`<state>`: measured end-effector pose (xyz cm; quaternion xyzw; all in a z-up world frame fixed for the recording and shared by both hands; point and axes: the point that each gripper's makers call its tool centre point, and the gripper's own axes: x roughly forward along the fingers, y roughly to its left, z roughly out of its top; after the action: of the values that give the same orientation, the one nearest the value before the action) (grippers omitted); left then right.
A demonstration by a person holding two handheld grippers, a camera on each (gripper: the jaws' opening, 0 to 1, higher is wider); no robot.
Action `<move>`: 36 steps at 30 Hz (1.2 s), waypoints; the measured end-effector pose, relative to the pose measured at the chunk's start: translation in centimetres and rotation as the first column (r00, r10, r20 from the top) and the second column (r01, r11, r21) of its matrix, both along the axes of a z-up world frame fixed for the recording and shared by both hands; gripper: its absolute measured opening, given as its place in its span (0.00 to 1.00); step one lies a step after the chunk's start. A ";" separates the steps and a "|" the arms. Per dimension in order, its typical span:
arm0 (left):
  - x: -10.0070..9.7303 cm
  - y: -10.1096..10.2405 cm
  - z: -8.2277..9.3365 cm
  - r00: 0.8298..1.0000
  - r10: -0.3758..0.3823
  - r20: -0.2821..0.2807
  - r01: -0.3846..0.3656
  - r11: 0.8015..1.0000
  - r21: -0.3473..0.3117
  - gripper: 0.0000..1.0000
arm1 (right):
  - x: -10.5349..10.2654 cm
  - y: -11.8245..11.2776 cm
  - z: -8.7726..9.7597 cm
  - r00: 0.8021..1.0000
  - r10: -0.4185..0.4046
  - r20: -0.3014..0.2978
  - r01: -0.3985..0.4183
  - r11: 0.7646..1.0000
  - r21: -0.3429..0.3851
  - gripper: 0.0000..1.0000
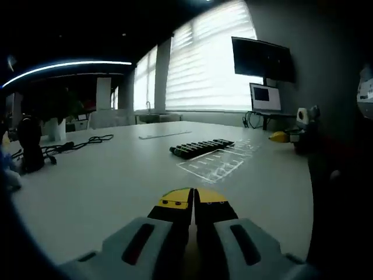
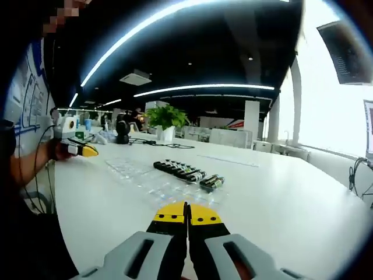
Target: Grip medicine bottles put into box
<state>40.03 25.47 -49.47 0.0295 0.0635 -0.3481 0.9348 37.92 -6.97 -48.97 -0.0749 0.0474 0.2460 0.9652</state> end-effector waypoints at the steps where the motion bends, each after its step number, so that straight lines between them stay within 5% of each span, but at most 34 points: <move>1: 0.0 -0.1 0.0 1.000 -0.001 0.005 0.001 1.000 0.003 0.00 | 0.1 0.0 -0.2 1.000 0.005 -0.010 -0.005 1.000 0.005 0.00; 36: -0.1 -0.4 -0.5 0.999 -0.035 -0.006 0.035 0.999 -0.008 0.02 | 0.0 -0.4 -0.3 1.000 -0.020 -0.016 0.020 0.999 0.042 0.00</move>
<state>39.90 25.02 -49.93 0.0258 0.0647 -0.3648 0.9285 37.92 -7.40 -49.29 -0.0519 0.0502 0.2379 0.9686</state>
